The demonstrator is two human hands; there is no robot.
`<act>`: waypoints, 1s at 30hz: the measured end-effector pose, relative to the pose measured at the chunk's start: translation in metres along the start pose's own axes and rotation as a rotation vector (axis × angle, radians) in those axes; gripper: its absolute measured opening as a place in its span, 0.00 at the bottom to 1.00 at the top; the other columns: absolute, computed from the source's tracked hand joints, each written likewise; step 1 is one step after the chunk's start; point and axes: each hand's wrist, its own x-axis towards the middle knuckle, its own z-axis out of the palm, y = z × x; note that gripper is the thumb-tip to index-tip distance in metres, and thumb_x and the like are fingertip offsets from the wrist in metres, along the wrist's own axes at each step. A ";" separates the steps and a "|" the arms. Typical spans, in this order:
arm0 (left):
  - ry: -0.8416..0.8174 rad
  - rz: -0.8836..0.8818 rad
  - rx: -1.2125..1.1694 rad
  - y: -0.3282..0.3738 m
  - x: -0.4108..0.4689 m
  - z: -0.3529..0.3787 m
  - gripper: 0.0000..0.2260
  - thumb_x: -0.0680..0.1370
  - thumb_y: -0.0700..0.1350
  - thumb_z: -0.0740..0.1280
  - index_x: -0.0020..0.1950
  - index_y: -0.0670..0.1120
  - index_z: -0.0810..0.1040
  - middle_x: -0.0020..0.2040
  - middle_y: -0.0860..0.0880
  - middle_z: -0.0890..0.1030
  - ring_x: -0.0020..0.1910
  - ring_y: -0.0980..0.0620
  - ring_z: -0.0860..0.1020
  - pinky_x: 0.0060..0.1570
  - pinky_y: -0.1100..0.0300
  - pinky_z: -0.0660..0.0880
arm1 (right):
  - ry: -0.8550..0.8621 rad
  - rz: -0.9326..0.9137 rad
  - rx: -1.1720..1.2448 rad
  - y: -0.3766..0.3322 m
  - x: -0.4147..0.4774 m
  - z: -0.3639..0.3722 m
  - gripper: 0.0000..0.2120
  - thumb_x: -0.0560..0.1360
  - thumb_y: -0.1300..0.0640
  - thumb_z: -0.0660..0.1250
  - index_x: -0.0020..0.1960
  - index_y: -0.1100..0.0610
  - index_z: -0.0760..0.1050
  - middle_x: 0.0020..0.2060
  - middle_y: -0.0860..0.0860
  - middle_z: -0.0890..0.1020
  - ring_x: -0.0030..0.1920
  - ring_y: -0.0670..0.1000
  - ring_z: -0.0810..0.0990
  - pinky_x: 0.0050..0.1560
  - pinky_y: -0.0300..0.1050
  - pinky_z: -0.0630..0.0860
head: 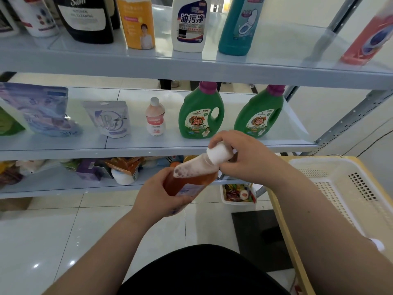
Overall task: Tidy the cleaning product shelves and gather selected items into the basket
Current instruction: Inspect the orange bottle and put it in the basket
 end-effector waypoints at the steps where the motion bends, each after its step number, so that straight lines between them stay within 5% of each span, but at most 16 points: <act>1: -0.004 -0.005 0.005 -0.001 -0.001 -0.001 0.29 0.52 0.67 0.76 0.50 0.78 0.69 0.49 0.70 0.78 0.49 0.65 0.78 0.42 0.68 0.72 | 0.021 -0.023 0.011 -0.001 -0.003 -0.002 0.21 0.71 0.59 0.73 0.54 0.36 0.72 0.55 0.38 0.77 0.56 0.40 0.75 0.50 0.38 0.75; 7: -0.002 -0.009 -0.017 -0.008 -0.009 -0.004 0.33 0.51 0.66 0.78 0.50 0.83 0.67 0.47 0.74 0.79 0.49 0.66 0.78 0.43 0.67 0.73 | 0.144 0.092 0.300 0.000 -0.018 -0.003 0.27 0.70 0.68 0.71 0.54 0.36 0.74 0.53 0.37 0.79 0.49 0.50 0.82 0.47 0.49 0.83; 11: -0.004 -0.023 -0.039 -0.008 -0.015 -0.009 0.36 0.51 0.66 0.79 0.51 0.85 0.65 0.49 0.82 0.74 0.48 0.66 0.79 0.43 0.68 0.72 | 0.134 0.126 0.387 0.004 -0.029 0.000 0.26 0.70 0.66 0.71 0.59 0.39 0.75 0.53 0.49 0.80 0.48 0.58 0.84 0.44 0.60 0.84; 16: 0.013 0.000 -0.036 -0.010 -0.022 -0.014 0.34 0.51 0.65 0.78 0.52 0.83 0.67 0.49 0.80 0.75 0.49 0.73 0.77 0.43 0.70 0.72 | 0.141 0.122 0.407 -0.001 -0.033 0.004 0.26 0.69 0.63 0.70 0.60 0.39 0.76 0.52 0.47 0.81 0.48 0.59 0.84 0.45 0.63 0.84; 19: 0.018 -0.001 -0.019 -0.011 -0.027 -0.017 0.33 0.51 0.65 0.78 0.51 0.82 0.67 0.49 0.81 0.74 0.48 0.71 0.77 0.43 0.71 0.71 | 0.121 0.090 0.410 -0.007 -0.034 0.007 0.26 0.70 0.64 0.72 0.60 0.37 0.76 0.53 0.44 0.81 0.49 0.56 0.84 0.47 0.58 0.85; 23: 0.010 0.047 0.033 -0.010 -0.033 -0.020 0.34 0.55 0.64 0.79 0.51 0.85 0.64 0.48 0.84 0.71 0.48 0.80 0.72 0.42 0.73 0.68 | 0.078 -0.005 0.274 -0.019 -0.033 0.012 0.28 0.71 0.66 0.73 0.58 0.34 0.75 0.58 0.37 0.77 0.58 0.44 0.79 0.56 0.40 0.81; 30: -0.003 0.044 0.035 -0.021 -0.032 -0.017 0.35 0.53 0.67 0.76 0.59 0.68 0.73 0.50 0.68 0.80 0.51 0.64 0.78 0.45 0.66 0.72 | -0.025 -0.085 0.020 -0.029 -0.026 0.020 0.26 0.70 0.63 0.74 0.60 0.39 0.76 0.56 0.34 0.76 0.61 0.37 0.74 0.58 0.34 0.74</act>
